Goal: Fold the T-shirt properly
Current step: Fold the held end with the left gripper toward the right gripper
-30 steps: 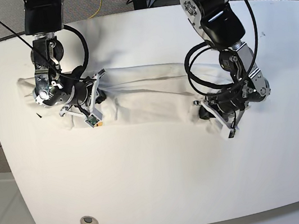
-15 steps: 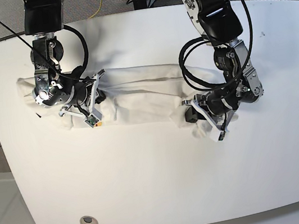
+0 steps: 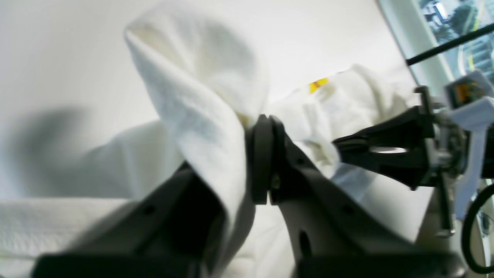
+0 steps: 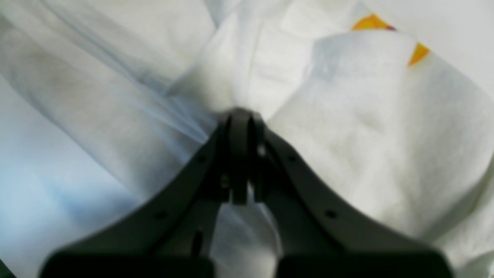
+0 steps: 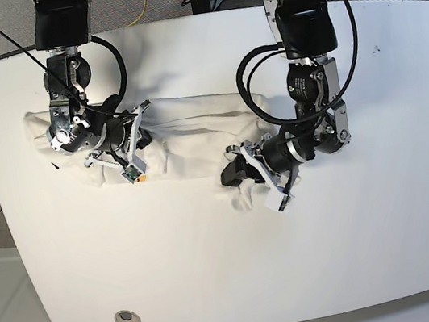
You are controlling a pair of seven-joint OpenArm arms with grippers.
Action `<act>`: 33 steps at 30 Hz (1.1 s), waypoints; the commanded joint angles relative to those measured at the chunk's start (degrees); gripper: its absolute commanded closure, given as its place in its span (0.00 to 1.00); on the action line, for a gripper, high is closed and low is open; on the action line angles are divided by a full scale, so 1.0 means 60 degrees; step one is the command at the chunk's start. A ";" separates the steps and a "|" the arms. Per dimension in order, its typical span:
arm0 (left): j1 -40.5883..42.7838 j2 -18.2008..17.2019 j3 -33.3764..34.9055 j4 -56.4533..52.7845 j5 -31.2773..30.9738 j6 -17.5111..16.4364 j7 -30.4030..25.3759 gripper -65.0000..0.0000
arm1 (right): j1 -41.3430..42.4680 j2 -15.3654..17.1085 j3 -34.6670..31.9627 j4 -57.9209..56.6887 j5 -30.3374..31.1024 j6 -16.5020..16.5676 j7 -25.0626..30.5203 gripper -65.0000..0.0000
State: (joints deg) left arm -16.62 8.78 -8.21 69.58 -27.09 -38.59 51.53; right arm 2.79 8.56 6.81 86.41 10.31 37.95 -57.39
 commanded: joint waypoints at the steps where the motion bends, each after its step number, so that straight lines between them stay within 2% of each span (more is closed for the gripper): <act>1: -0.0050 0.0037 0.0569 0.0176 -0.0576 0.0226 -0.0507 0.93 | -0.0076 0.0105 0.0030 -0.0080 -0.0655 -0.0047 -0.0641 0.99; 9: 0.0067 0.0037 0.2166 0.0176 -0.0855 0.1398 -0.1240 0.93 | -0.0105 0.0105 0.0059 -0.0080 -0.0655 -0.0047 -0.0641 0.99; 20: 0.0228 0.0037 0.3383 0.0161 -0.0796 0.2322 -0.1518 0.93 | -0.0105 0.0105 0.0059 -0.0080 -0.0655 -0.0047 -0.0641 0.99; 27: 0.0375 0.0037 0.3837 0.0103 -0.0781 0.2527 -0.1855 0.93 | -0.0120 0.0090 0.0045 -0.0080 -0.0655 -0.0047 -0.0641 0.99; 33: 0.0536 0.0037 0.4833 0.0117 -0.0781 0.3494 -0.2456 0.93 | -0.0120 0.0090 0.0045 -0.0080 -0.0655 -0.0047 -0.0641 0.99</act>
State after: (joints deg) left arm -12.58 8.32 17.93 69.47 -30.63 -19.11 39.46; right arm 2.61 8.54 7.05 86.41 10.33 37.95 -57.08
